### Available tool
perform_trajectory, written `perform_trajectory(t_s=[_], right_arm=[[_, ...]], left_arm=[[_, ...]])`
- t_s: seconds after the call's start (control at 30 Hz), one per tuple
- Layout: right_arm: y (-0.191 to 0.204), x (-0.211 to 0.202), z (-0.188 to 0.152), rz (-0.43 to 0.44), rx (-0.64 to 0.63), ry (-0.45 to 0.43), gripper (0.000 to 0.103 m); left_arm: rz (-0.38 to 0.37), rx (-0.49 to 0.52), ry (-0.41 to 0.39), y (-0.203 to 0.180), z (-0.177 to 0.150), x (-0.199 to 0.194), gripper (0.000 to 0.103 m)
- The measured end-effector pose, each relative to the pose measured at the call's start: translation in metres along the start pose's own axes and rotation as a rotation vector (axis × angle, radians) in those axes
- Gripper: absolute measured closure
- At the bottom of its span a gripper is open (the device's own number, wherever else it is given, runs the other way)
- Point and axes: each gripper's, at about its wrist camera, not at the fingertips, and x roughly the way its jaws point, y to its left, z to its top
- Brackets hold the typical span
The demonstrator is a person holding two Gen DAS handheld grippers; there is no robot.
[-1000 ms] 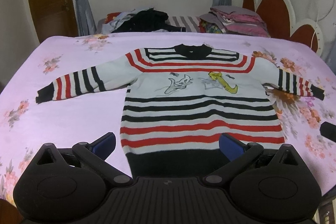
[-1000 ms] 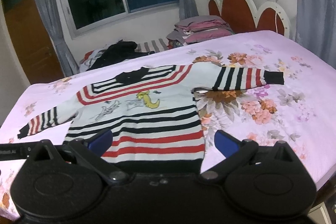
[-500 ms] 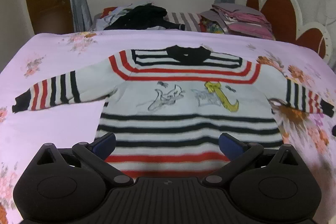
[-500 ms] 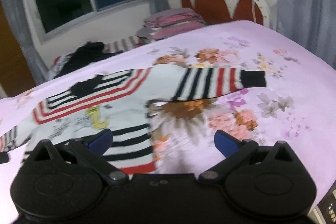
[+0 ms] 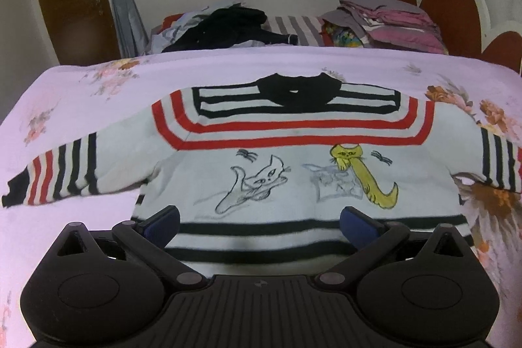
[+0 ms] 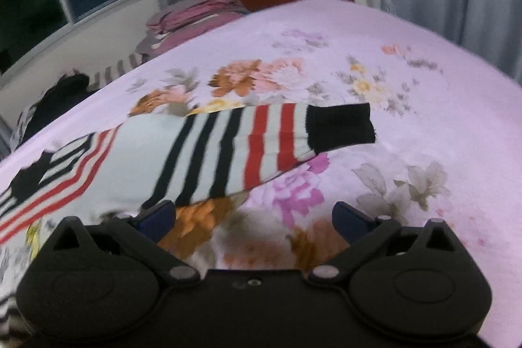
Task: Fold small clothes
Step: 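Grasp the black cuff of the sleeve with the right gripper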
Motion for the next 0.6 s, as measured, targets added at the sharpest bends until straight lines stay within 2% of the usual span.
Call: perform_trajectory(t_s=[0.13, 0.27, 0.37, 0.47, 0.53, 0.6], right_arm=[[-0.014, 0.034, 0.012, -0.029, 0.051, 0.026, 0.008], [-0.027, 0.056, 0.020, -0.023, 0.124, 0.034, 0.011], [-0.035, 0.072, 0.024, -0.033, 0.159, 0.035, 0.022], [-0.038, 0.081, 0.028, -0.038, 0.166, 0.009, 0.027], [-0.038, 0.085, 0.031, -0.043, 0.160, -0.009, 0.038], [-0.040, 0.087, 0.034, -0.043, 0.170, -0.020, 0.065]], left_arm=[[0.009, -0.005, 0.019, -0.005, 0.009, 0.014, 0.000], [0.020, -0.003, 0.039, -0.008, 0.015, 0.026, 0.000], [0.024, -0.001, 0.044, -0.008, 0.017, 0.033, 0.000], [0.019, -0.011, 0.058, -0.004, 0.018, 0.041, 0.000], [0.021, -0.019, 0.062, -0.003, 0.019, 0.045, 0.000], [0.017, -0.027, 0.066, 0.000, 0.020, 0.048, 0.000]])
